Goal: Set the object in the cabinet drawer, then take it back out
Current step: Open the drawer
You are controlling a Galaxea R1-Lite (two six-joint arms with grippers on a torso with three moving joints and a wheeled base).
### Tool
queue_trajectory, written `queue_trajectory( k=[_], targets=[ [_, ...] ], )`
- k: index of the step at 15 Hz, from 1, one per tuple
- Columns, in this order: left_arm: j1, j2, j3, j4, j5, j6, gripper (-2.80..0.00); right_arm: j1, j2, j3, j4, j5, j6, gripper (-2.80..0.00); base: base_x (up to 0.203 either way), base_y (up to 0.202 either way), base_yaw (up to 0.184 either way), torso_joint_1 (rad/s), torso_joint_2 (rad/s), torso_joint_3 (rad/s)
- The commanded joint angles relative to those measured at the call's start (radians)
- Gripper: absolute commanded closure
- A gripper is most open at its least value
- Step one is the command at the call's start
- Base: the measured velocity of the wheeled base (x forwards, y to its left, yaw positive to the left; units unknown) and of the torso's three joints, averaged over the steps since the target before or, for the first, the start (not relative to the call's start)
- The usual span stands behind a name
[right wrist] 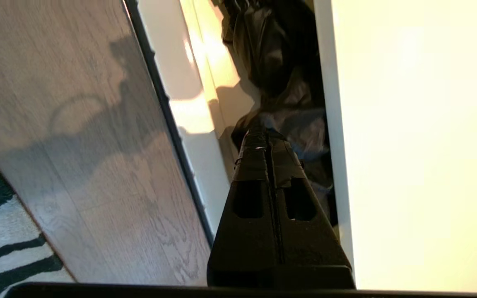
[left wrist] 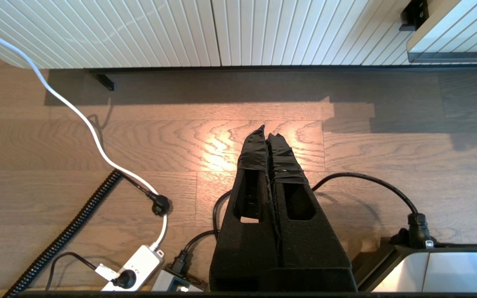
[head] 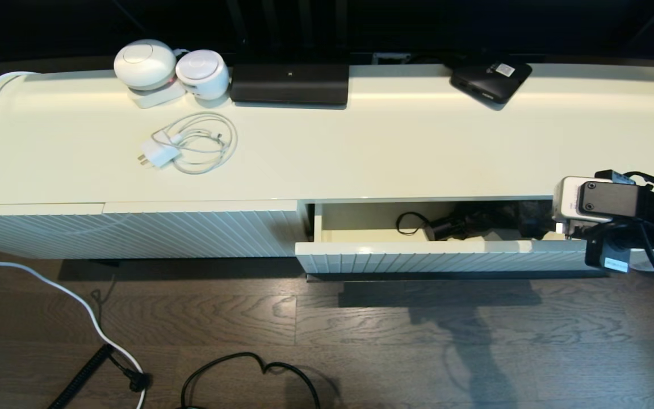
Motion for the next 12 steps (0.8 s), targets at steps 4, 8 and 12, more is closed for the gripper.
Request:
queue_trajectory(
  k=[4,8,12],
  targets=[
    [0.0,0.0,0.0,-0.001,0.0,-0.001,0.0,0.028,0.059,-0.016,-0.001,0.002,-0.007,0.0,0.0,0.0,0.0,0.0,0.0,0.0],
    [0.001,0.0,0.0,-0.001,0.0,-0.001,0.0,0.029,0.1,-0.02,-0.033,0.002,-0.006,0.0,0.0,0.0,0.0,0.0,0.0,0.0],
    [0.001,0.0,0.0,-0.001,0.0,-0.001,0.0,0.029,0.128,-0.036,-0.048,0.002,-0.006,0.0,0.0,0.0,0.0,0.0,0.0,0.0]
  ],
)
